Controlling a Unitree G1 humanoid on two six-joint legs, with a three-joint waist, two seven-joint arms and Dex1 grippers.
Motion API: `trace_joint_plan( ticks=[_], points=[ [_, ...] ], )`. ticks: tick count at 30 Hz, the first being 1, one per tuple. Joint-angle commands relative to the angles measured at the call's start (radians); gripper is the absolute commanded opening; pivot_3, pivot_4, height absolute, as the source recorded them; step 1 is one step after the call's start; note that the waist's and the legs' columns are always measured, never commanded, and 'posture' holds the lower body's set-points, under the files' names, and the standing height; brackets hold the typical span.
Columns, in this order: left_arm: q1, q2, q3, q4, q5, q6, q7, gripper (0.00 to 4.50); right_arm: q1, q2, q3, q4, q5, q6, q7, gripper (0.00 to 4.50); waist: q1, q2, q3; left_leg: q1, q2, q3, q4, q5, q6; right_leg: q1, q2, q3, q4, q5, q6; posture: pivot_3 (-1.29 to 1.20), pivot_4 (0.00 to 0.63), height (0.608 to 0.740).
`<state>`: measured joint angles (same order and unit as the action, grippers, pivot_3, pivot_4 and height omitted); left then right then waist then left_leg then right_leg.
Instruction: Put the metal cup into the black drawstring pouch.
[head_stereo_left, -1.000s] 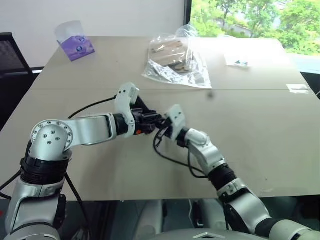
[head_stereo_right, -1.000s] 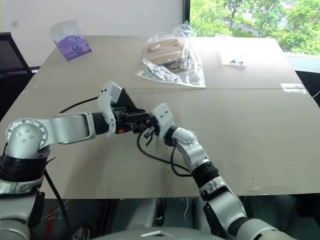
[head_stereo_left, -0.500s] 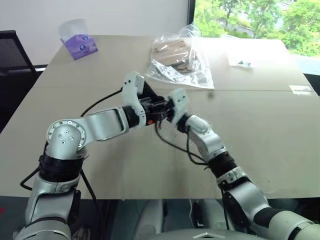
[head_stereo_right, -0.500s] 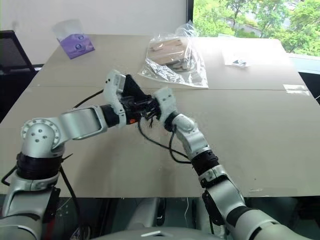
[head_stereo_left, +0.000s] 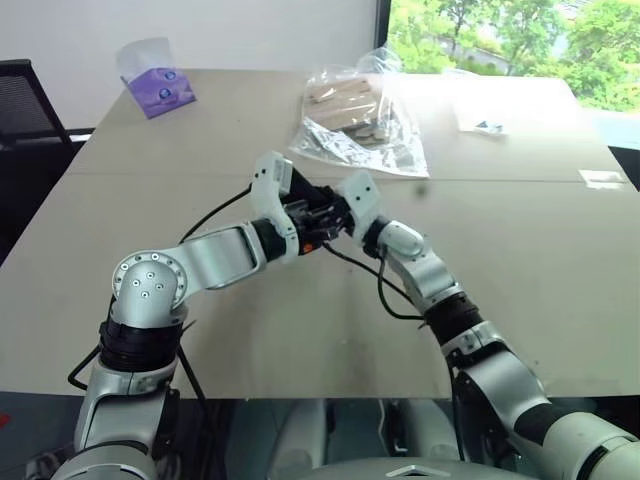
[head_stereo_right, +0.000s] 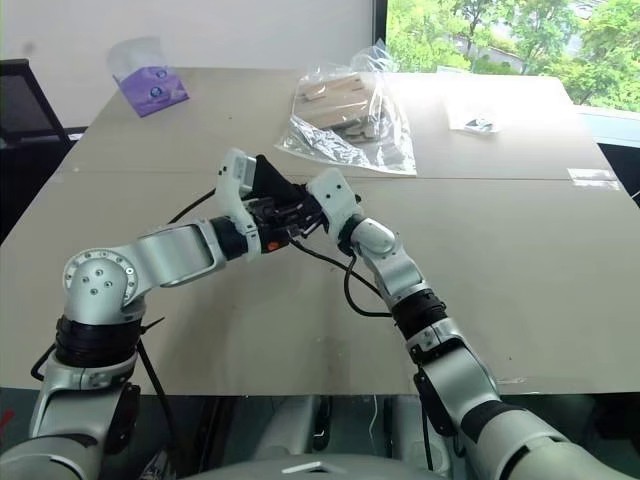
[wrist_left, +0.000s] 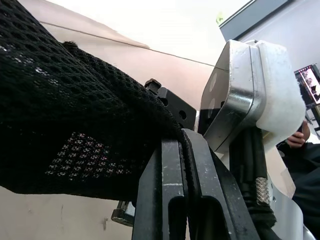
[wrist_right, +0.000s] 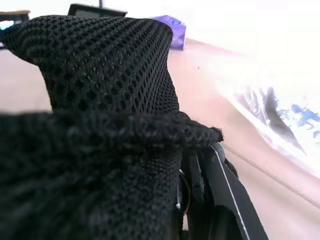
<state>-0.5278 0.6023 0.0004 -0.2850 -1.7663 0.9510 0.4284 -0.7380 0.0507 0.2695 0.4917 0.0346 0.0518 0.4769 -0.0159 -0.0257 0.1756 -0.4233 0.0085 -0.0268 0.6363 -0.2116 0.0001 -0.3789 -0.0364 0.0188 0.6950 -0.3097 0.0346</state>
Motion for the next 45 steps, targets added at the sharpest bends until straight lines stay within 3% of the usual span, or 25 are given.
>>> trace_joint_plan(
  ticks=[1, 6, 10, 13, 18, 25, 33, 37, 45],
  points=[
    [-0.023, -0.027, 0.026, -0.01, -0.029, -0.021, -0.066, 0.0, 0.004, 0.011, 0.099, -0.121, -0.032, 0.048, 0.088, 1.5, 0.001, 0.0, 0.0, 0.0, 0.0, 0.0, 0.0, 0.0, 0.0, 0.0, 0.0, 0.0, 0.0, 0.0, 0.0, 0.0, 0.15, 0.74],
    [-0.01, -0.018, 0.06, 0.045, -0.007, -0.015, -0.103, 0.0, 0.027, -0.031, 0.087, -0.299, -0.012, 0.246, 0.123, 3.92, 0.001, 0.0, 0.0, 0.0, 0.0, 0.0, 0.0, 0.0, 0.0, 0.0, 0.0, 0.0, 0.0, 0.0, 0.0, 0.0, 0.15, 0.74],
    [-0.018, -0.006, 0.08, 0.106, 0.032, -0.003, -0.146, 0.0, 0.014, -0.076, 0.041, -0.472, 0.072, 0.457, 0.186, 3.92, 0.001, 0.0, 0.0, 0.0, 0.0, 0.0, 0.0, 0.0, 0.0, 0.0, 0.001, 0.0, 0.0, 0.0, 0.0, 0.0, 0.15, 0.74],
    [-0.039, 0.001, 0.093, 0.148, 0.059, 0.006, -0.186, 0.0, 0.014, -0.138, 0.035, -0.577, 0.084, 0.517, 0.218, 4.44, 0.002, 0.0, 0.0, 0.0, -0.001, 0.0, 0.001, 0.0, 0.0, 0.0, 0.001, -0.001, 0.0, 0.0, 0.0, 0.0, 0.15, 0.74],
    [-0.09, 0.027, 0.113, 0.226, 0.118, 0.044, -0.257, 0.0, 0.031, -0.213, -0.026, -0.752, 0.153, 0.666, 0.22, 4.44, 0.003, 0.0, 0.0, -0.002, -0.001, -0.002, 0.001, 0.0, 0.0, -0.001, 0.001, -0.003, 0.0, 0.0, 0.0, 0.0, 0.15, 0.74],
    [-0.156, 0.072, 0.136, 0.341, 0.269, 0.097, -0.416, 0.0, 0.1, -0.259, -0.221, -0.865, 0.338, 0.816, 0.193, 4.44, 0.002, 0.0, 0.0, -0.003, -0.001, -0.003, 0.001, 0.0, 0.0, -0.001, 0.002, -0.004, 0.0, 0.0, 0.0, 0.0, 0.15, 0.74],
    [-0.2, 0.127, 0.146, 0.388, 0.411, 0.164, -0.6, 0.0, 0.188, -0.22, -0.173, -0.771, 0.295, 0.722, 0.094, 4.44, -0.011, 0.0, 0.0, -0.004, -0.002, -0.001, 0.001, 0.0, 0.0, -0.002, 0.002, -0.003, 0.0, 0.0, 0.0, 0.0, 0.15, 0.74],
    [-0.185, 0.191, 0.139, 0.326, 0.484, 0.205, -0.728, 0.0, 0.21, -0.314, -0.023, -0.673, 0.131, 0.559, 0.108, 4.44, -0.019, 0.0, 0.0, -0.004, -0.002, -0.002, 0.001, 0.0, 0.0, -0.002, 0.003, -0.003, 0.0, 0.0, 0.0, 0.0, 0.15, 0.74],
    [-0.103, 0.279, 0.081, 0.234, 0.704, 0.187, -0.886, 0.0, 0.234, -0.309, 0.1, -0.526, 0.034, 0.356, 0.137, 4.44, -0.025, 0.001, 0.0, -0.004, -0.001, -0.001, 0.001, 0.0, 0.0, -0.003, 0.003, -0.002, 0.0, 0.0, 0.0, 0.0, 0.15, 0.74]
  ],
)
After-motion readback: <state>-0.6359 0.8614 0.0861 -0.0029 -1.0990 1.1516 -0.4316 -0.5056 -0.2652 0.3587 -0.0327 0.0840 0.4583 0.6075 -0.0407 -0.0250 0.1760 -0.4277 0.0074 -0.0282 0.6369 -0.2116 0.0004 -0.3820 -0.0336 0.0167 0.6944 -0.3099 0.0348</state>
